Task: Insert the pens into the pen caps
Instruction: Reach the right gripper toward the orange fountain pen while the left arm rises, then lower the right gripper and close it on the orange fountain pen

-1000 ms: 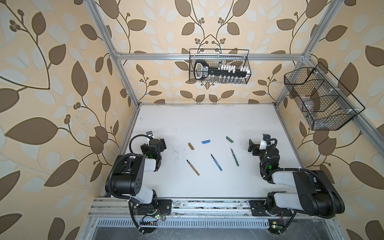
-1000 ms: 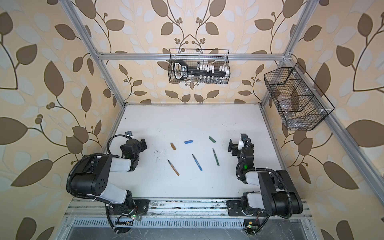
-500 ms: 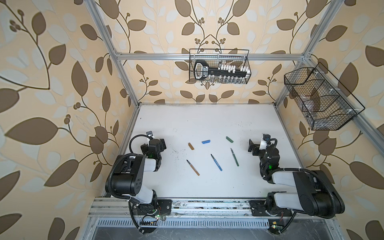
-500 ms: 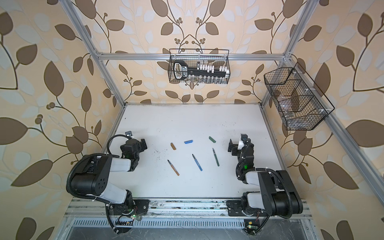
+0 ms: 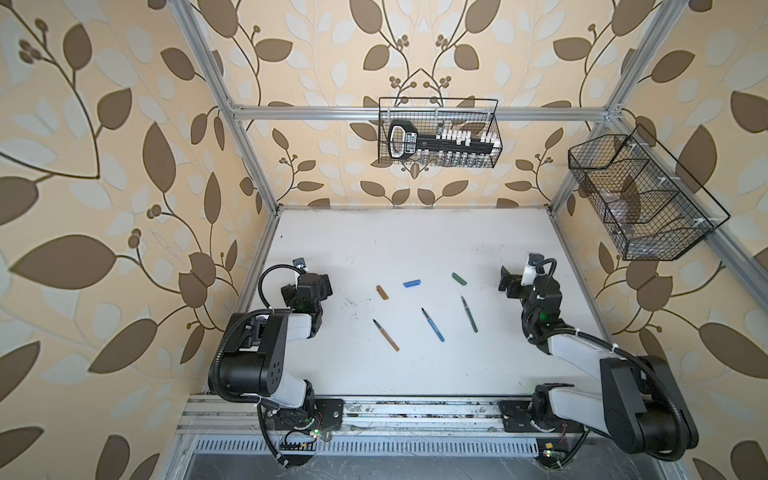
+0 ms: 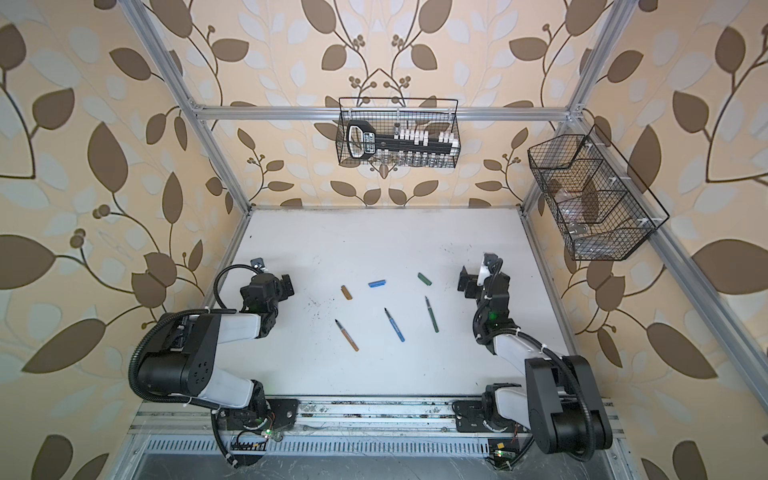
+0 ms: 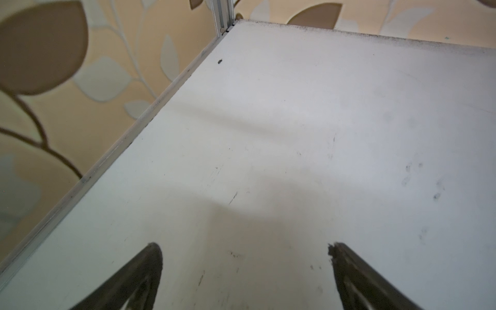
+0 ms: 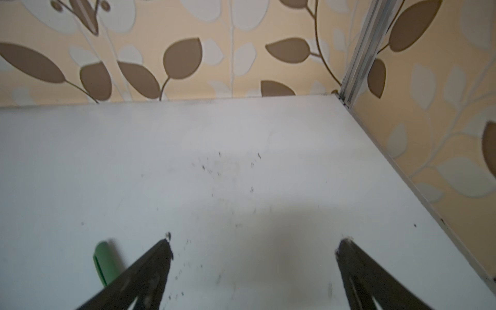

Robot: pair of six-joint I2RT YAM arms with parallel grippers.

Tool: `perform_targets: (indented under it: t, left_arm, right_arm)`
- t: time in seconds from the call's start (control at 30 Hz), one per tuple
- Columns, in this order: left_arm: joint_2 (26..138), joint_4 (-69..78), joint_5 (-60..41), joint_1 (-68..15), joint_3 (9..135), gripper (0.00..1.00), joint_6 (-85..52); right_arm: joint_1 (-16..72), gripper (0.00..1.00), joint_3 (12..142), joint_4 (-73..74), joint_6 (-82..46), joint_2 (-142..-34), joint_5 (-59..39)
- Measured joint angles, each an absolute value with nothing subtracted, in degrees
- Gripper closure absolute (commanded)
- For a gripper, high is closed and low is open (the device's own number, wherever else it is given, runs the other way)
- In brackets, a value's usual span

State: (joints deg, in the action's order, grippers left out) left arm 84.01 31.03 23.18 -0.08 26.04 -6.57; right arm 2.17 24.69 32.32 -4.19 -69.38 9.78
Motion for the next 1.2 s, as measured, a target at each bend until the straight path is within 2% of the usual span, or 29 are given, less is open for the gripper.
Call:
perform_targets:
  t: [0.13, 0.33, 0.53, 0.87, 1.2]
  left_arm:
    - [77.0, 13.7, 24.2, -0.4, 37.5, 0.01, -11.1]
    - [69.8, -6.6, 19.8, -0.4, 52.1, 0.01, -19.2]
    - [62.3, -19.9, 13.3, -0.8, 48.8, 0.01, -22.6]
    - [35.5, -27.0, 9.5, -0.8, 41.2, 0.01, -29.2]
    - [36.4, -40.2, 10.6, -0.8, 46.9, 0.01, -31.8]
  right_arm:
    - [5.8, 0.1, 35.4, 20.3, -6.2, -66.9, 7.5]
    - [20.2, 0.13, 44.3, 3.3, -6.8, -68.4, 6.8]
    - [34.7, 0.15, 50.6, -8.3, -6.2, -71.0, 5.7]
    - [48.5, 0.26, 66.2, -23.4, -8.7, -85.9, 2.9]
    - [56.4, 0.37, 82.9, -32.5, -9.6, -106.6, 0.1]
